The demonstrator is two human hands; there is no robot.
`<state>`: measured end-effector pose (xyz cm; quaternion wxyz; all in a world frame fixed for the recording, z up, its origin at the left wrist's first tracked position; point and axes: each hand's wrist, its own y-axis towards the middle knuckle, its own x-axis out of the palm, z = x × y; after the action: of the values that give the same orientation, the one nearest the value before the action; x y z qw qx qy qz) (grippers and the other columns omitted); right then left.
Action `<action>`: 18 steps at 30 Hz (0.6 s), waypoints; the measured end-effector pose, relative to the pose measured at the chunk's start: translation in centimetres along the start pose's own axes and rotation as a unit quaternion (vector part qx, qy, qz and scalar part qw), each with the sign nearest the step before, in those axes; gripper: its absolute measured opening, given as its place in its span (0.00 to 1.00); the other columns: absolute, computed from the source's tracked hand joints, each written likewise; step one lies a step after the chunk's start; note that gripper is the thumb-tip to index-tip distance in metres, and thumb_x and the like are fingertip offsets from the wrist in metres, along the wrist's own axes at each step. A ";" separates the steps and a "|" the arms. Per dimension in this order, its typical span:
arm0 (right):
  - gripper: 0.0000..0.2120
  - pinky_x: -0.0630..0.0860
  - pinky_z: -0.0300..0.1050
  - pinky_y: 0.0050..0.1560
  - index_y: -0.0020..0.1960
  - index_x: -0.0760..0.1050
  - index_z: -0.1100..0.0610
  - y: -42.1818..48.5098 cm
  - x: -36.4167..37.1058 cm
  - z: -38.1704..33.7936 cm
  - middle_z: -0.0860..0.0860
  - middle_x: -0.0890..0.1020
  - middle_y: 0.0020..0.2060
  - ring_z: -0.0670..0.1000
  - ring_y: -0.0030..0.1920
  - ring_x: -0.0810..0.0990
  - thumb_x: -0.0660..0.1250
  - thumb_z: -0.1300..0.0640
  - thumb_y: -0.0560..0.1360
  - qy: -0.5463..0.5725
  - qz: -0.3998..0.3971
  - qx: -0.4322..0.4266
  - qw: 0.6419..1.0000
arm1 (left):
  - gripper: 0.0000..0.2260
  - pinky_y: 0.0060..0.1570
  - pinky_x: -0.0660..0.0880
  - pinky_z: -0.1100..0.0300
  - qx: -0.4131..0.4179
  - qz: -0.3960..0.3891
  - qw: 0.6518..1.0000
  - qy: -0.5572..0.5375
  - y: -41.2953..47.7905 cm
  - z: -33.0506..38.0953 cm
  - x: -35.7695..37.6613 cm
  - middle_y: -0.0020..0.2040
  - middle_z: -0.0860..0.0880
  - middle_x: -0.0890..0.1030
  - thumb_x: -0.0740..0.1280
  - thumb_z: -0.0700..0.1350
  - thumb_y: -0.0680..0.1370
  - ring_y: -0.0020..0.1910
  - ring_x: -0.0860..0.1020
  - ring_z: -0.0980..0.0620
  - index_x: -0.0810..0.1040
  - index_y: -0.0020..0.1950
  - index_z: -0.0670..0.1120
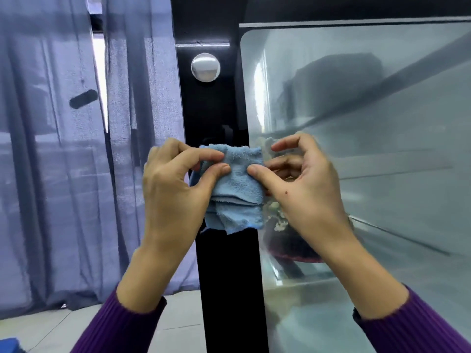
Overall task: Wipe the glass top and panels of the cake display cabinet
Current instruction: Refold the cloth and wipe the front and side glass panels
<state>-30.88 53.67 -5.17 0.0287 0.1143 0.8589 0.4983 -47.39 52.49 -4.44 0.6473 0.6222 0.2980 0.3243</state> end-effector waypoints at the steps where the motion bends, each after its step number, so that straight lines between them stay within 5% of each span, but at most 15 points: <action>1: 0.18 0.78 0.36 0.40 0.50 0.73 0.51 0.1 -0.3 0.1 0.49 0.83 0.36 0.44 0.35 0.81 0.79 0.54 0.67 -0.014 -0.011 -0.013 1.000 | 0.06 0.48 0.73 0.52 0.005 -0.002 1.000 0.025 -0.1 0.5 0.1 0.40 0.50 0.75 0.75 0.45 0.72 0.44 0.74 0.47 0.84 0.49 0.49; 5: 0.19 0.77 0.35 0.42 0.51 0.74 0.54 0.8 -3.5 0.7 0.49 0.81 0.42 0.46 0.38 0.78 0.79 0.53 0.67 -0.040 -0.056 -0.065 0.995 | 0.09 0.50 0.66 0.63 0.024 0.007 0.991 0.134 -1.3 2.5 1.0 0.45 0.48 0.78 0.71 0.41 0.75 0.46 0.74 0.45 0.84 0.54 0.45; 8: 0.13 0.76 0.41 0.49 0.52 0.75 0.55 1.9 -7.5 2.0 0.47 0.80 0.46 0.47 0.45 0.78 0.74 0.51 0.72 -0.093 -0.041 -0.131 0.986 | 0.16 0.55 0.68 0.59 0.000 0.004 0.981 0.193 -3.5 4.1 2.2 0.55 0.45 0.77 0.66 0.45 0.78 0.53 0.72 0.45 0.79 0.64 0.42; 10: 0.13 0.69 0.44 0.54 0.55 0.74 0.54 3.3 -10.4 3.3 0.46 0.78 0.50 0.47 0.52 0.75 0.69 0.48 0.75 -0.176 -0.006 -0.203 0.963 | 0.26 0.65 0.65 0.56 -0.039 -0.028 0.971 0.236 -5.3 5.4 3.3 0.66 0.43 0.72 0.62 0.55 0.79 0.64 0.69 0.45 0.69 0.72 0.41; 13: 0.20 0.59 0.47 0.60 0.63 0.72 0.52 5.7 -14.5 5.8 0.50 0.74 0.63 0.51 0.65 0.69 0.64 0.43 0.75 -0.303 0.018 -0.254 0.918 | 0.37 0.76 0.51 0.51 -0.074 -0.076 0.952 0.289 -7.3 6.6 5.4 0.79 0.42 0.54 0.53 0.65 0.78 0.78 0.51 0.46 0.51 0.79 0.42; 18: 0.25 0.55 0.61 0.70 0.68 0.68 0.52 7.3 -19.1 9.0 0.54 0.68 0.70 0.57 0.74 0.62 0.61 0.41 0.75 -0.371 -0.007 -0.252 0.894 | 0.33 0.77 0.41 0.52 -0.123 -0.056 0.953 0.273 -7.1 7.0 7.4 0.80 0.45 0.44 0.53 0.58 0.81 0.79 0.40 0.50 0.43 0.79 0.43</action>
<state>-9.64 60.47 -4.62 0.3764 0.2735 0.6327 0.6190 -36.97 53.95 -11.08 0.6303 0.4076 0.4552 0.4789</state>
